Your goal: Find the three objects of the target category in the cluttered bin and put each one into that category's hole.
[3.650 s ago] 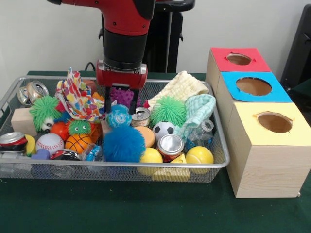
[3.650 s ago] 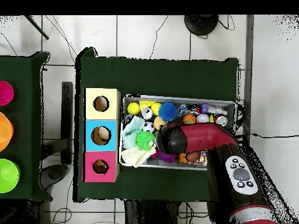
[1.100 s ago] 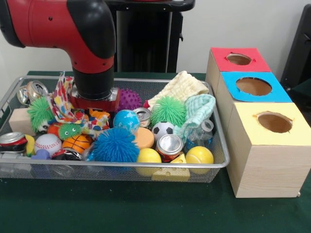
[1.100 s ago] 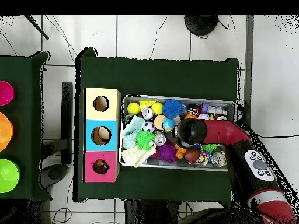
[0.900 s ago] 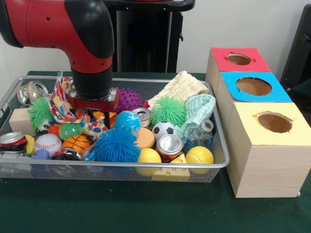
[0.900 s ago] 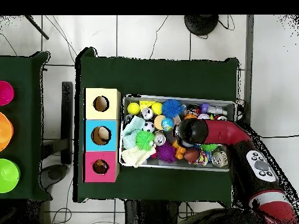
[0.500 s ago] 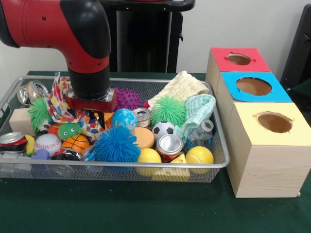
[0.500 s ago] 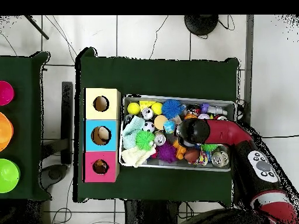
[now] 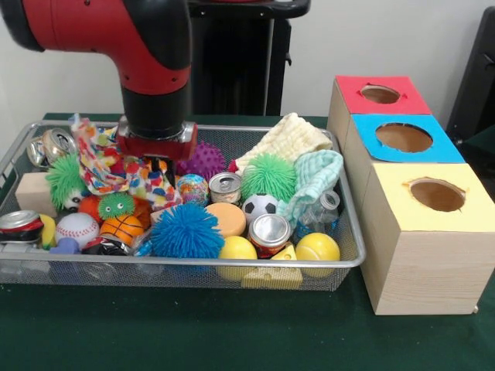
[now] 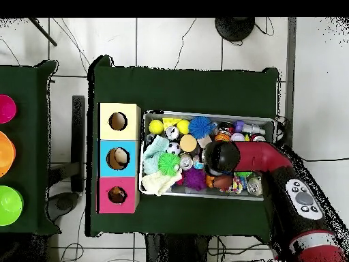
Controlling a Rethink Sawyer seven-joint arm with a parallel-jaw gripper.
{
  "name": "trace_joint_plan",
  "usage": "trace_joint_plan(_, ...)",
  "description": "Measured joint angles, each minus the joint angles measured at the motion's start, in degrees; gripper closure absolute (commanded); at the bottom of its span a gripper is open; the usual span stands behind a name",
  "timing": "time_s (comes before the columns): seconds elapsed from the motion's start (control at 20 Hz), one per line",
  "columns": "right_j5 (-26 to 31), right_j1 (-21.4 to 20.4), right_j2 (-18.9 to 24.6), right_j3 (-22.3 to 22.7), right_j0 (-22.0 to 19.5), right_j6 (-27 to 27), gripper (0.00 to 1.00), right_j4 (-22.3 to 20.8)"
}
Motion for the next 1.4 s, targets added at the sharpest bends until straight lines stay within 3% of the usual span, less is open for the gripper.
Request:
trace_joint_plan(0.25,0.0,-5.89,-1.91,4.74,4.82,0.13,1.0,1.06)
trace_joint_plan(0.45,-0.05,-11.76,-4.69,9.46,11.94,1.26,1.0,3.35)
trace_joint_plan(0.8,-0.49,-15.79,-7.84,13.34,18.56,3.13,1.0,7.0)
trace_joint_plan(1.15,-2.12,-16.04,-9.87,14.53,19.77,3.65,1.0,8.6)
trace_joint_plan(1.4,-4.93,-14.36,-11.1,14.52,18.23,3.65,1.0,8.68)
